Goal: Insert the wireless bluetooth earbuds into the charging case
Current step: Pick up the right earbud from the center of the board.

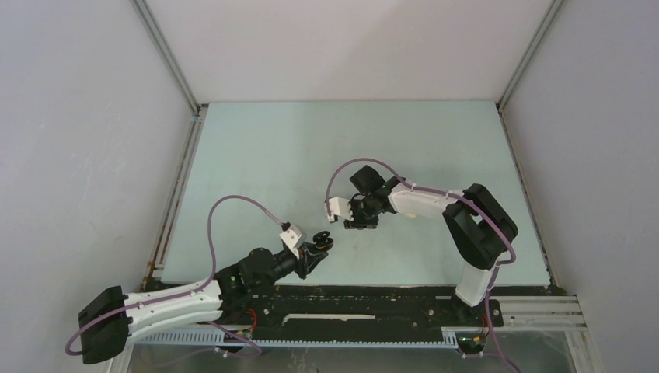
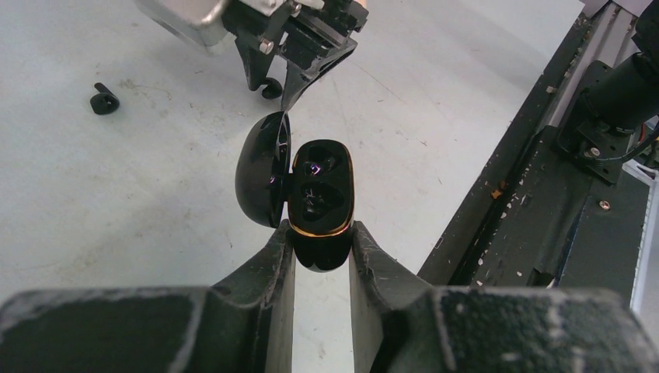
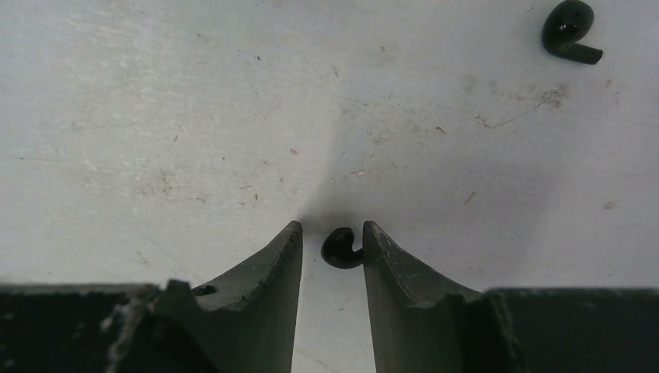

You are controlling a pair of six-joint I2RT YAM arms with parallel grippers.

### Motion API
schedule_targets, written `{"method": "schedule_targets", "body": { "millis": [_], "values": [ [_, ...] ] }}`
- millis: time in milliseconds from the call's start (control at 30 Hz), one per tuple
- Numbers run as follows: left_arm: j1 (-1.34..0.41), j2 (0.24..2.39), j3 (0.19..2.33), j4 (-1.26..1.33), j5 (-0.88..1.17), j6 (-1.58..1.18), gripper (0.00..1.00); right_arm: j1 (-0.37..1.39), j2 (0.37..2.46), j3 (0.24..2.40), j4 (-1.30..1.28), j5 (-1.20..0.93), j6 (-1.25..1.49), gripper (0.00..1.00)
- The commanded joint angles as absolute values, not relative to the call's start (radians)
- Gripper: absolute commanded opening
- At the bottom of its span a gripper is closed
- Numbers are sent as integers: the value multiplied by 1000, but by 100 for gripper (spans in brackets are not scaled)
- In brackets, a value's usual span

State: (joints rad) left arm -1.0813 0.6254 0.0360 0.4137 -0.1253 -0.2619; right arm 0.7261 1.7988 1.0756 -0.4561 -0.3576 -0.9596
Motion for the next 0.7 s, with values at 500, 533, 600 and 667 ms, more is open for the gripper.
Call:
{"method": "schedule_targets", "body": {
  "millis": [500, 533, 600, 667],
  "values": [
    [-1077, 612, 63, 465, -110, -274, 1, 726, 1876, 1188, -591, -301, -978, 36],
    [-1077, 612, 63, 466, -110, -275, 1, 721, 1882, 1202, -602, -305, -968, 34],
    [-1077, 612, 63, 465, -110, -276, 1, 710, 1894, 1225, -622, -321, -943, 28],
    [-1077, 611, 62, 466, -110, -278, 0, 696, 1901, 1255, -647, -350, -906, 24]
  ]
}}
